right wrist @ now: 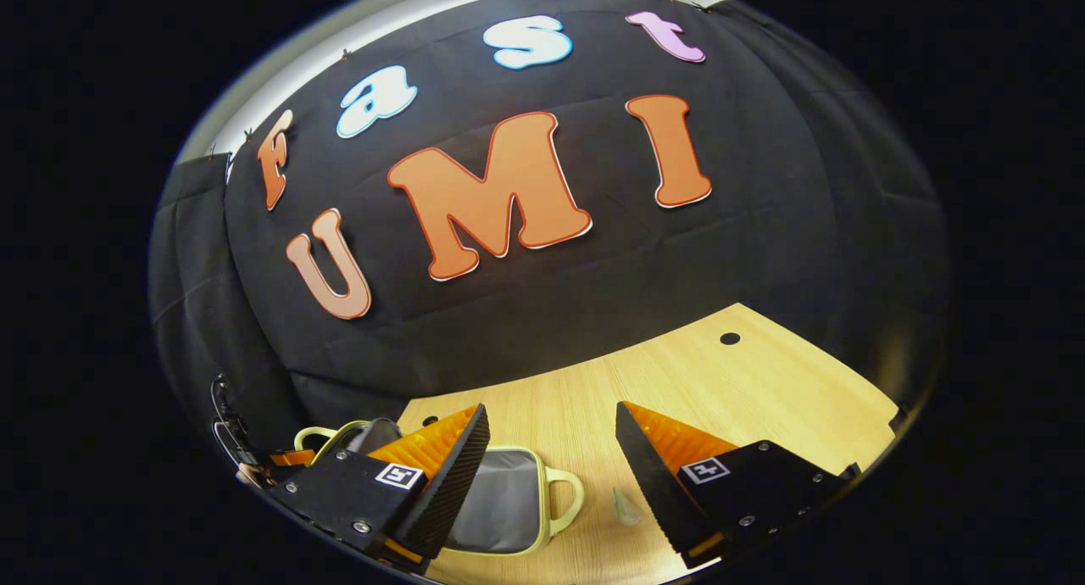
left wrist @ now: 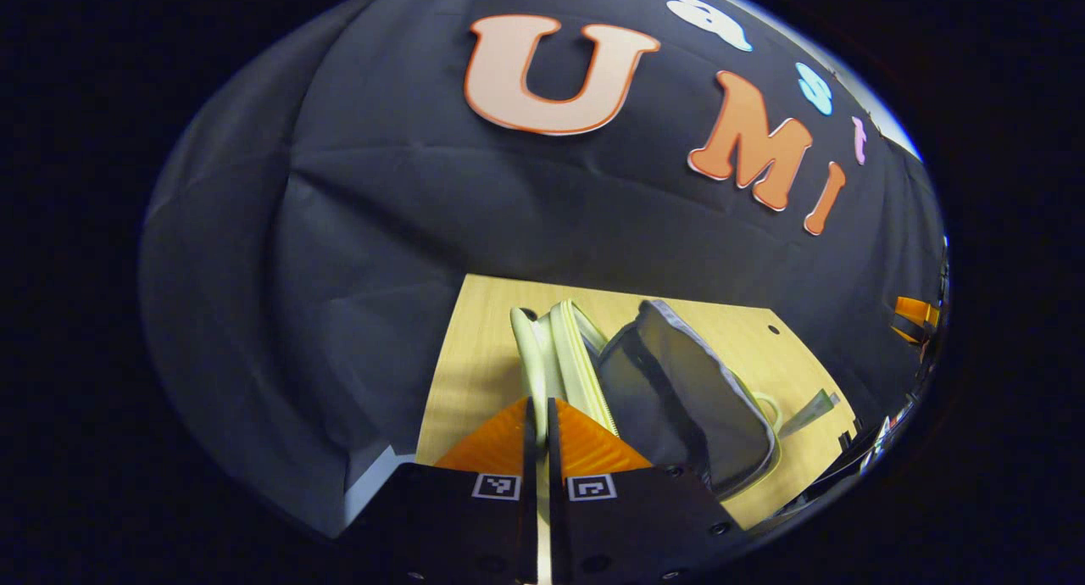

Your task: First open the suitcase, pack the skin care products into it, and then close the suitcase.

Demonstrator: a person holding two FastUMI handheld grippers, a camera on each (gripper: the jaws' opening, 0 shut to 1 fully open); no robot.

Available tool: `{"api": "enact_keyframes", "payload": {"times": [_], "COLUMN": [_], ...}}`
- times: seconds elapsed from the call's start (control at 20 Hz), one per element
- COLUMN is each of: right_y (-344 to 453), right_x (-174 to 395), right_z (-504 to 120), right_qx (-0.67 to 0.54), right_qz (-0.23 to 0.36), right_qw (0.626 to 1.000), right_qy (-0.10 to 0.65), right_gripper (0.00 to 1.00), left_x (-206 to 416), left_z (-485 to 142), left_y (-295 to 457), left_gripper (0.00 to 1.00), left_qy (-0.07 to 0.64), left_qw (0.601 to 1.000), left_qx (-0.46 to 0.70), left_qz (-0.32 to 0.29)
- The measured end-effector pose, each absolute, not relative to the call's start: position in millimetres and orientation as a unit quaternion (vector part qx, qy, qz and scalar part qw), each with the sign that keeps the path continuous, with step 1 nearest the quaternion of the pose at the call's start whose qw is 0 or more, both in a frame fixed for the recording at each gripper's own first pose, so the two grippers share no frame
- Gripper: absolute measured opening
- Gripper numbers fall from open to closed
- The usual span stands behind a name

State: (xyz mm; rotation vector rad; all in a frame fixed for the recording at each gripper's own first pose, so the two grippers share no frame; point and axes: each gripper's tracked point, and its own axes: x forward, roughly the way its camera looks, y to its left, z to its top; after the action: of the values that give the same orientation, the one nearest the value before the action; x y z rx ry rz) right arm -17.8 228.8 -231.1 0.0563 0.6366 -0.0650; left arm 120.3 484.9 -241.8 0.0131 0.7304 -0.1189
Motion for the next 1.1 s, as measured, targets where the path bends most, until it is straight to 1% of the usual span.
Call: {"api": "enact_keyframes", "payload": {"times": [0.35, 0.5, 0.6, 0.7, 0.75, 0.8, 0.9, 1.05, 1.1], "right_y": [241, 240, 237, 237, 236, 236, 233, 223, 219], "right_x": [-13, -10, -10, -11, -11, -12, -14, -15, -15], "right_z": [-242, -242, -245, -249, -251, -251, -253, -252, -251], "right_qx": [-0.002, -0.009, -0.011, -0.014, -0.017, -0.019, -0.025, -0.038, -0.041], "right_qz": [-0.032, -0.039, -0.043, -0.045, -0.045, -0.046, -0.048, -0.054, -0.057], "right_qw": [0.944, 0.944, 0.943, 0.941, 0.941, 0.940, 0.940, 0.940, 0.940], "right_qy": [0.328, 0.327, 0.330, 0.334, 0.336, 0.336, 0.337, 0.336, 0.334], "right_gripper": [0.95, 0.95, 0.95, 0.95, 0.95, 0.95, 0.95, 0.95, 0.95], "left_x": [108, 99, 97, 96, 97, 99, 108, 114, 118], "left_z": [-328, -357, -366, -371, -373, -373, -360, -329, -321], "left_y": [552, 568, 570, 574, 583, 591, 593, 581, 574], "left_gripper": [0.06, 0.06, 0.07, 0.09, 0.14, 0.23, 0.22, 1.00, 0.99], "left_qy": [0.415, 0.441, 0.454, 0.462, 0.463, 0.460, 0.445, 0.413, 0.401], "left_qw": [0.909, 0.897, 0.890, 0.886, 0.885, 0.886, 0.892, 0.906, 0.910], "left_qx": [-0.034, -0.035, -0.031, -0.009, 0.012, 0.030, 0.045, 0.068, 0.077], "left_qz": [-0.007, 0.013, 0.026, 0.038, 0.049, 0.056, 0.060, 0.067, 0.068]}}
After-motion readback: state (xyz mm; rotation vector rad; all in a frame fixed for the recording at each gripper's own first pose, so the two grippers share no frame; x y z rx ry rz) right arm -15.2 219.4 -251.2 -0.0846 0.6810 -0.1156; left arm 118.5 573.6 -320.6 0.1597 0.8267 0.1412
